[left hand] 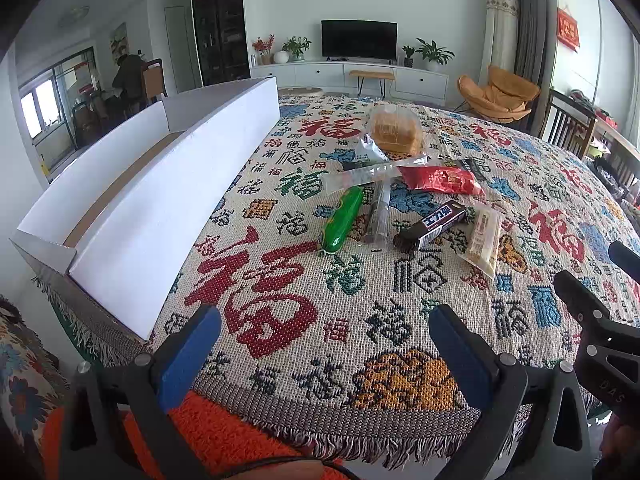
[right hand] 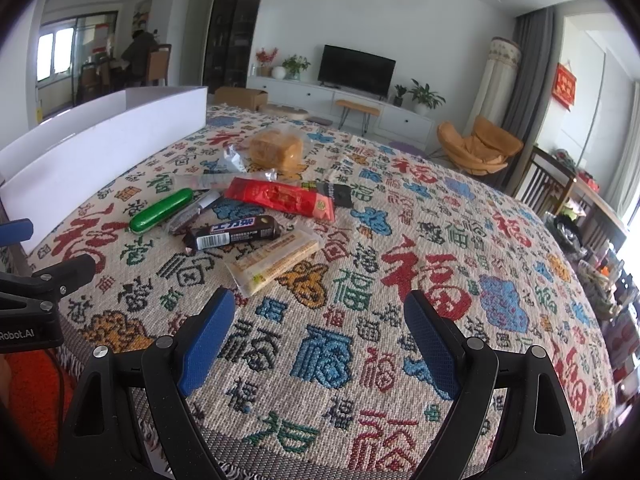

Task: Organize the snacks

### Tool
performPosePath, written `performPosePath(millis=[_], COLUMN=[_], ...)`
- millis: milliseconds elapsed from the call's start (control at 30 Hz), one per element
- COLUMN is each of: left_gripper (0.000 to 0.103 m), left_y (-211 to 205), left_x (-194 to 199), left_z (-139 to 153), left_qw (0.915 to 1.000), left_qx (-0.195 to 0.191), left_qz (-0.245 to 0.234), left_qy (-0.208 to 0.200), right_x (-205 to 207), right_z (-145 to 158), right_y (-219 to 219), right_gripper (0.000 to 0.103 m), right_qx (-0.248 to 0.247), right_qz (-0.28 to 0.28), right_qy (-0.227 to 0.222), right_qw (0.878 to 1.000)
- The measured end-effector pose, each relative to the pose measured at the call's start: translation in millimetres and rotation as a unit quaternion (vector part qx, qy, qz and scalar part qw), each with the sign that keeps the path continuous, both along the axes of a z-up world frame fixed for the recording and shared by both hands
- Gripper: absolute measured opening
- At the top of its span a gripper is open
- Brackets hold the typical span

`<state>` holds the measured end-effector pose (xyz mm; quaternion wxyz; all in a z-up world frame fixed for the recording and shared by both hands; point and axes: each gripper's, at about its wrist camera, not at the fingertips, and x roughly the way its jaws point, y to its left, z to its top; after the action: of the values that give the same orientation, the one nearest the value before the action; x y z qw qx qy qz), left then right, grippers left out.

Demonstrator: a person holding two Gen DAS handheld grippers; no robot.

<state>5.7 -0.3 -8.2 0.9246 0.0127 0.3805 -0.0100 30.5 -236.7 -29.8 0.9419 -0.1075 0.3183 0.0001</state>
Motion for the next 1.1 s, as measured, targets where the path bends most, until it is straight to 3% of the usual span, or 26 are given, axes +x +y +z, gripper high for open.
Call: performPosePath(millis=[1100], left_gripper=[0.103], left_y=[-3.5], left_x=[-3.0], left_z=[-7.1], left_qw=[1.0000], left_qx=[-0.004], left_qz=[-0.001], left_qy=[0.007], right_x=[3.6], right_z=[-2.6], right_y=[1.2], right_gripper=[0.089], right_qx=[0.003], right_qz=[0.001], right_qy=[0.010], right_qw=[1.000])
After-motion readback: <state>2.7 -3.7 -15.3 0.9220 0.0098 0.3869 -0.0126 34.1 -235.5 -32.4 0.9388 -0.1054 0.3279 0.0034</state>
